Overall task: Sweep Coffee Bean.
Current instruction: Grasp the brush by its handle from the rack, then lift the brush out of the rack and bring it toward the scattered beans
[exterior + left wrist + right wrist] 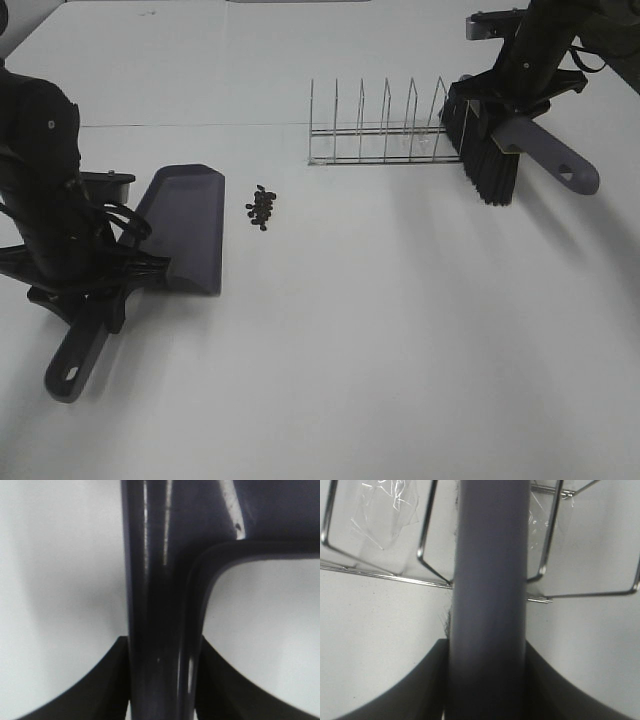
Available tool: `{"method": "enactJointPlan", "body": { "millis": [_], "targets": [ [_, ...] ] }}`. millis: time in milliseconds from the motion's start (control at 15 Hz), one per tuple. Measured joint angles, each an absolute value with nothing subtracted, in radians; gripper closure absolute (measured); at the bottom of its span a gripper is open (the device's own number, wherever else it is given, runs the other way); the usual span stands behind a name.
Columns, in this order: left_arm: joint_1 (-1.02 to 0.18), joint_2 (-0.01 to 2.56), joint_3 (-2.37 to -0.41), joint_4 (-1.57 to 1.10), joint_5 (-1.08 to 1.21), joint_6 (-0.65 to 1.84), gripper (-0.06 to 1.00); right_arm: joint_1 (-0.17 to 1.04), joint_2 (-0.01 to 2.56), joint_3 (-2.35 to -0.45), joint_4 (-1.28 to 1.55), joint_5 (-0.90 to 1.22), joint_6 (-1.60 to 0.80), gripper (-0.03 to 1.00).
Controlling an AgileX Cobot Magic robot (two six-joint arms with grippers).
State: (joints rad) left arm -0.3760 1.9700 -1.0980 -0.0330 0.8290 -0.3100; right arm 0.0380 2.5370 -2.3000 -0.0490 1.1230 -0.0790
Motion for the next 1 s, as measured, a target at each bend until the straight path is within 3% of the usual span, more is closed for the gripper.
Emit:
{"method": "enactJointPlan", "body": {
  "millis": [400, 1000],
  "targets": [
    [-0.376, 1.97, -1.098, -0.027, 0.829, -0.31, 0.62, 0.039, 2.507, -2.338, -0.048, 1.147, -0.01, 0.69],
    [-0.376, 1.932, -1.14, 0.0, 0.831, -0.317, 0.62, 0.048, 2.237, -2.359, 0.072, 1.233, 0.007, 0.69]
  ]
}}
